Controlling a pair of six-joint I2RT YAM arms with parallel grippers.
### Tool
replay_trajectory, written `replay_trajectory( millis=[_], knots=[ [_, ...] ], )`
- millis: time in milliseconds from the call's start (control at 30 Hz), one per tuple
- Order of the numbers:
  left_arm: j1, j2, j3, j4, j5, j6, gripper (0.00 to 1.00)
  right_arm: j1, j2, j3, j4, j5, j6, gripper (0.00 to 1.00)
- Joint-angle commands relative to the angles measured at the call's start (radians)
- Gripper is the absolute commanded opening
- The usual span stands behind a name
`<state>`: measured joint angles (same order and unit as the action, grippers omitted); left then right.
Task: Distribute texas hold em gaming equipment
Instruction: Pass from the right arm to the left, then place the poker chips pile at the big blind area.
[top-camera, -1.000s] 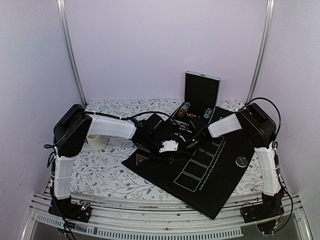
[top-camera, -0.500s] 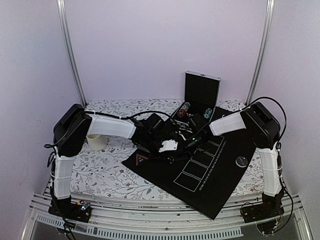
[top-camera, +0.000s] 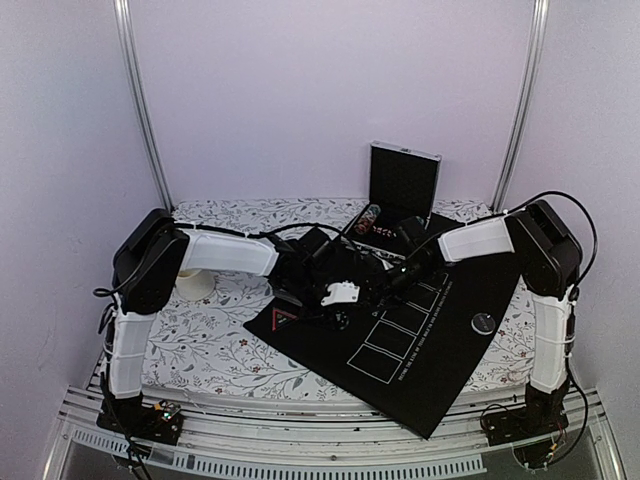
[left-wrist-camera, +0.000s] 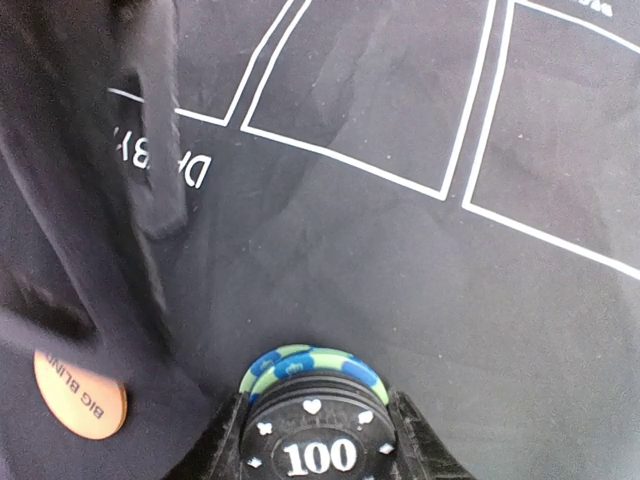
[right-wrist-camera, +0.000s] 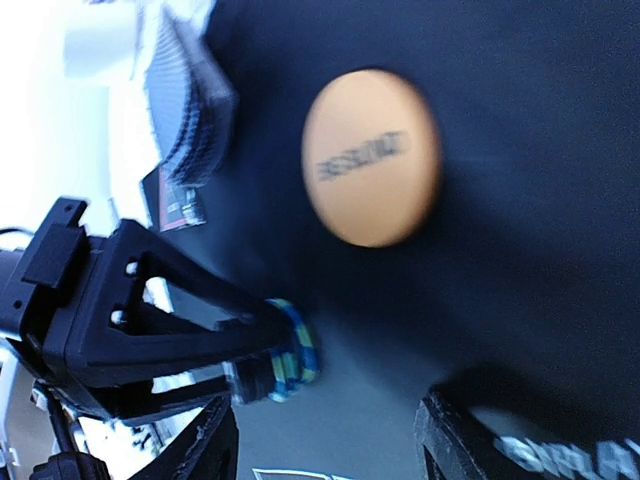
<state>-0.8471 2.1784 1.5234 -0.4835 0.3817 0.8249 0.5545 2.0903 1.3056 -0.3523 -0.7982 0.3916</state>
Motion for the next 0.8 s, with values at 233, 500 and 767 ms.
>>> replay_trajectory(
  millis=[233,500,767],
  knots=[
    [-0.049,0.059,0.069,-0.081,-0.125,0.0,0.34,-0.058,-0.151,-0.033,-0.189,0.261,-0.078,0.64],
    [-0.056,0.063,0.076,-0.079,-0.148,-0.007,0.59,-0.06,-0.196,0.001,-0.25,0.338,-0.098,0.67],
    [-0.062,0.011,0.084,-0.076,-0.135,-0.039,0.82,-0.065,-0.24,0.055,-0.318,0.417,-0.14,0.78]
  ],
)
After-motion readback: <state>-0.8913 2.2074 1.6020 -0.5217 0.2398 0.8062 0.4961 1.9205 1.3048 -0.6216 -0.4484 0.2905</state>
